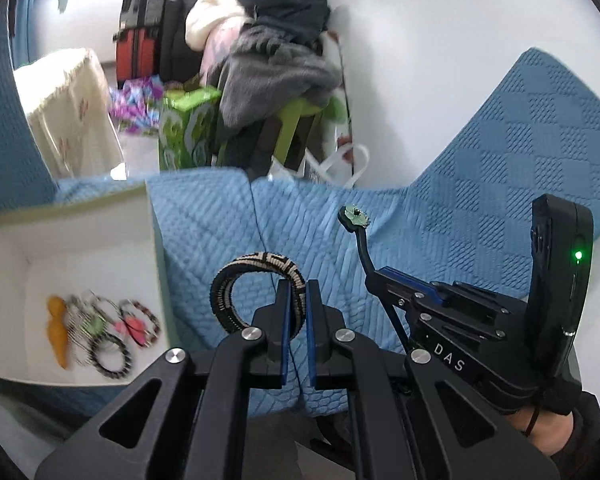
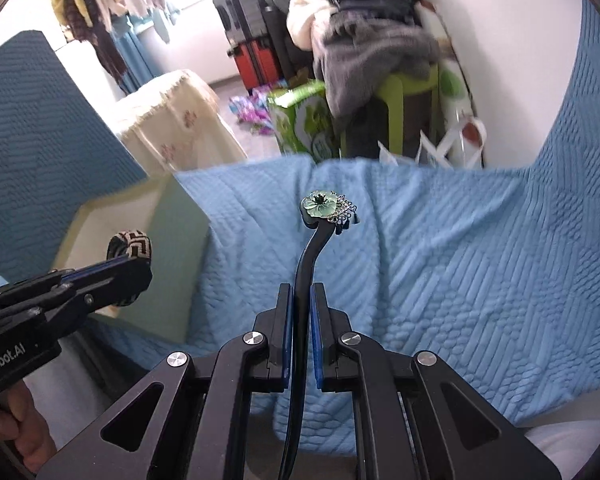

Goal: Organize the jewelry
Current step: 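Carry the pendant in the right tool over the box while the left tool carries the ring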

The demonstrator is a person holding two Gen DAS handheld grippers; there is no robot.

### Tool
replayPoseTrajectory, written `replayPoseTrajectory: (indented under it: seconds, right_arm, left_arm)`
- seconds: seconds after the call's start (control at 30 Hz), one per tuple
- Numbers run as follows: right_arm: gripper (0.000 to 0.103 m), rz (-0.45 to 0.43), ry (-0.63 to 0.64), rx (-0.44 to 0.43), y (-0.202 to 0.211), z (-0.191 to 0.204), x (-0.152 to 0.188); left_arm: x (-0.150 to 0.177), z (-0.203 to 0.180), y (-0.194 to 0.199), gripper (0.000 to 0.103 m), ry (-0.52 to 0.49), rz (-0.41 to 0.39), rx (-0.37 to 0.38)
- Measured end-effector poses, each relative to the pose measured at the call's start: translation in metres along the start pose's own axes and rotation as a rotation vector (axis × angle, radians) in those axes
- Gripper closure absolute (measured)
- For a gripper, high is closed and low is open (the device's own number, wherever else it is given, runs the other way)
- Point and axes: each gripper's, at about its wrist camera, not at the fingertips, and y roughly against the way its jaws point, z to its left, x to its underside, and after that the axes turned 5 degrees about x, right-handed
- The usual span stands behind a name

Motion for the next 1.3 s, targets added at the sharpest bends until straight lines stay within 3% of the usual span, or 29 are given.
replayPoseTrajectory:
  seconds: [0.33,0.53,0.87,1.3]
  right_arm:
    - [0.097,-0.156,0.058,-0.052,0.068,0.059,-0.056]
    - [0.097,-0.181,0.124,-0.086,0.081,0.105,-0.07]
    - [0.097,-0.061,0.22,-0.114,0.031,0.161,-0.057]
    - [0.097,0.114,0.267,-0.095,-0.057,0.188,-0.029]
  left_arm:
    - [-0.025,0.02,0.09,0.097,-0.044,-0.156,-0.036]
    - [-0.021,0.048,0.125,0.097,-0.009,-0.216,-0.058]
    - [-0.003,0.115,0.113,0.097,0.103,-0.182,-0.084]
    - [0.011,0.17,0.066,0.097,0.184,-0.072,-0.124]
